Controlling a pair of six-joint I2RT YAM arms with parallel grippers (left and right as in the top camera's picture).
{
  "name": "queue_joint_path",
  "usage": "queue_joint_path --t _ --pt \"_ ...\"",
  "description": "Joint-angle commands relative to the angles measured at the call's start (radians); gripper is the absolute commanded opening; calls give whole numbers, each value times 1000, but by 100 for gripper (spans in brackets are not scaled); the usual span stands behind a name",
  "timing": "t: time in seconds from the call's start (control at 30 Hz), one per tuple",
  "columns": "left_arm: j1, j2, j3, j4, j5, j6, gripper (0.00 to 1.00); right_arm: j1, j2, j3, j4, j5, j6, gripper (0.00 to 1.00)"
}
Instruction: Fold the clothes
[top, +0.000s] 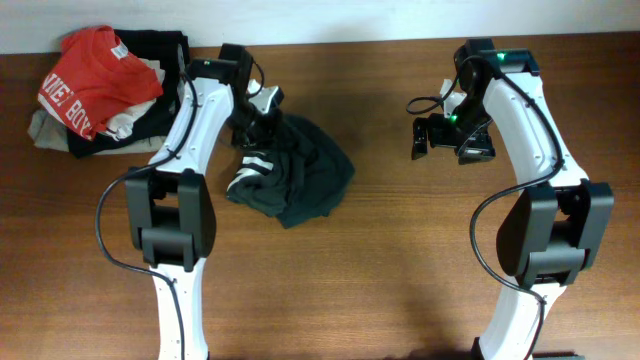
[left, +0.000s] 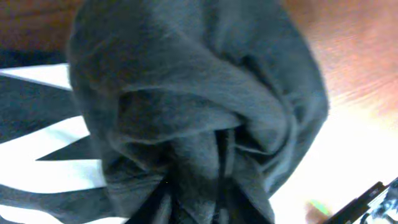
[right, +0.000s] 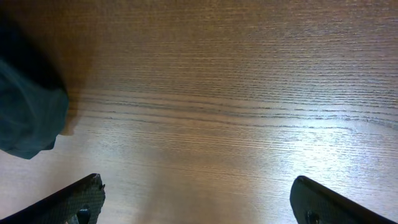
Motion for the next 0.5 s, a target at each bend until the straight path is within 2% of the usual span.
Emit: queue_joint_path --t 0.0,0.1,0.17,0.2,0.27,0.3,0.33,0.47 --pt "-51 -11 28 -10 19 5 12 5 6 -5 0 13 -3 99" --pt "-103 -4 27 -2 18 -2 7 5 6 -5 0 13 -3 99" --pt "-145 5 27 14 11 -25 8 5 6 -5 0 12 -3 99" --pt "-165 10 27 25 0 -50 12 5 6 -5 0 12 -3 99" --pt "-196 16 27 40 -7 -55 28 5 6 -5 -1 12 -3 99" --pt "-224 16 27 48 -47 -56 70 5 6 -5 -1 12 -3 99" --pt "-232 15 29 47 -66 -58 79 5 6 -5 -1 12 -3 99" --pt "-238 10 108 -29 -89 -58 83 5 6 -5 -1 12 -3 99"
